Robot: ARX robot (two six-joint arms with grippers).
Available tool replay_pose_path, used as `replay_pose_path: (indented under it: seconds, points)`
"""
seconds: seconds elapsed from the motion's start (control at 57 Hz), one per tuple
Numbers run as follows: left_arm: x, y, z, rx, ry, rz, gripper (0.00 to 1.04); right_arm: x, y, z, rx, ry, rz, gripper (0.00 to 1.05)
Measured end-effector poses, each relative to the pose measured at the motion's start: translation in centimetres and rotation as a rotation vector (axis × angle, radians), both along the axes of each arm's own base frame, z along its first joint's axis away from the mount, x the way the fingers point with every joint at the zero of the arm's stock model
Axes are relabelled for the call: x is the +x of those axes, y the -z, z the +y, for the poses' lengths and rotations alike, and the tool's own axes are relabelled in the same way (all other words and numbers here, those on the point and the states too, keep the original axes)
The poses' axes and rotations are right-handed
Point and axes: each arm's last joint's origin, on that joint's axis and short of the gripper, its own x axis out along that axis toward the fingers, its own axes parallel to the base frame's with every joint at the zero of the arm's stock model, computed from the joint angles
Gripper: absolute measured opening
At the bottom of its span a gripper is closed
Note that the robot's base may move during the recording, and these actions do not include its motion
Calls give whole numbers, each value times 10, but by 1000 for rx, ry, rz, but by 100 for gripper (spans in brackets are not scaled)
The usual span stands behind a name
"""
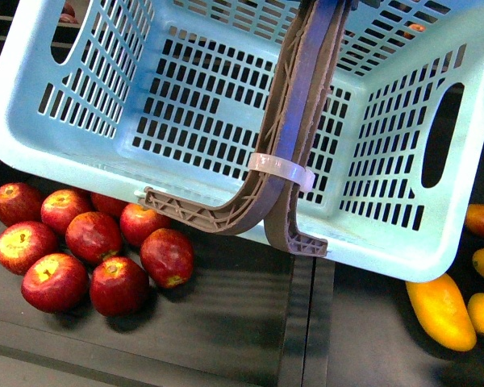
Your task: Pick mango and avocado into basket
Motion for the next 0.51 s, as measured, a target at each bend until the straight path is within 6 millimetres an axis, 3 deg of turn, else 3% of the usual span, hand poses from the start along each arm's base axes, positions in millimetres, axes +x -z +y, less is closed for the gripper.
replay_pose_path:
  seconds: [0.105, 0.193, 0.351, 0.508]
  points:
    - [0, 0, 0, 0, 1, 0, 10, 0, 1, -2, 0, 13, 1, 75]
    - [0, 0, 0, 0, 0, 0, 10, -1, 1, -3, 7, 21, 0, 68]
    - [0, 0, 0, 0, 0, 0, 10, -4, -5, -5, 32, 45, -5, 65]
    - [0, 0, 0, 0, 0, 0, 10, 0, -31, -11, 85, 85, -61, 65]
